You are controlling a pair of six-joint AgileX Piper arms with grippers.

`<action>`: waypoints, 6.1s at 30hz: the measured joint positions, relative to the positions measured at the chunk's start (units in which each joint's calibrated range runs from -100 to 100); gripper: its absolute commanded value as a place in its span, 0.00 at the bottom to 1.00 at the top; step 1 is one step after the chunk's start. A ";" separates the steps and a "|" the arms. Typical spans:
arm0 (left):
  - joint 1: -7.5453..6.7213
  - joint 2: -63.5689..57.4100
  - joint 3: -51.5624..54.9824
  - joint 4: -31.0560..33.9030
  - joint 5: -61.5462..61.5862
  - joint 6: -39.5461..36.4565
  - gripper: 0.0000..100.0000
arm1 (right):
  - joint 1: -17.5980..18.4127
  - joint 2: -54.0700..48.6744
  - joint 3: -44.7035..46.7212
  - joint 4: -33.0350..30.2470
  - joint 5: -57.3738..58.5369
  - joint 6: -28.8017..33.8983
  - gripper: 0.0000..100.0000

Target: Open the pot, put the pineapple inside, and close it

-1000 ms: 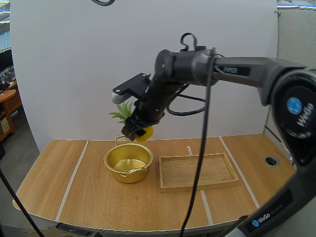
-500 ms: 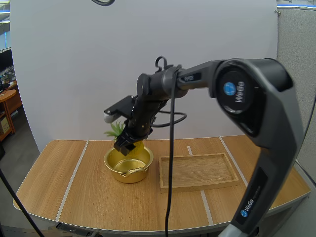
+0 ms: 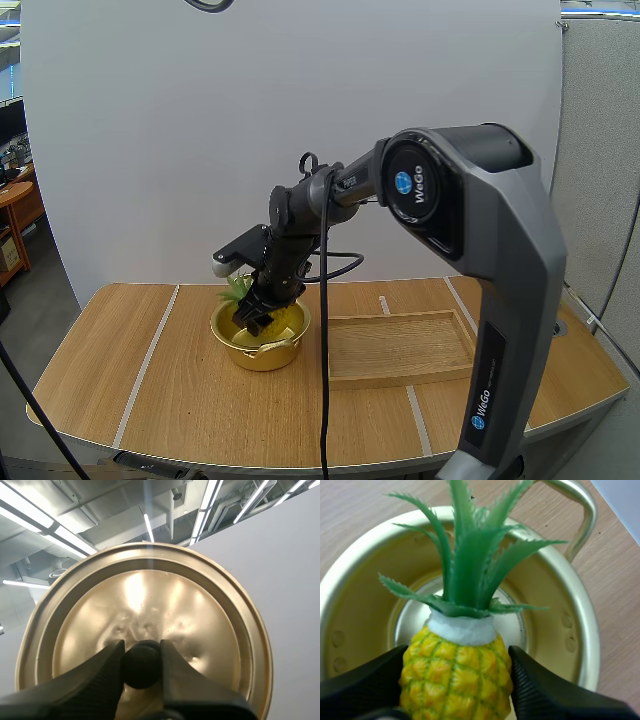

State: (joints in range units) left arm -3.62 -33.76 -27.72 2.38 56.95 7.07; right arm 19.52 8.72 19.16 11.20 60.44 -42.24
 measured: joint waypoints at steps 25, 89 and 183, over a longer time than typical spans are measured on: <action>0.00 0.00 0.00 0.00 0.00 0.00 0.00 | 0.00 2.03 0.00 4.66 1.07 -2.09 1.00; 0.00 0.00 0.00 0.00 0.00 0.00 0.00 | -2.11 -88.25 24.23 -5.92 39.56 10.86 0.22; 0.00 1.43 0.25 -0.11 40.97 0.00 0.00 | -3.94 -80.76 37.42 -2.56 30.40 10.98 0.00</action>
State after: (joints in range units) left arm -3.62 -32.33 -27.47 2.27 97.92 7.07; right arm 15.59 -72.04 56.58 8.64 90.84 -31.26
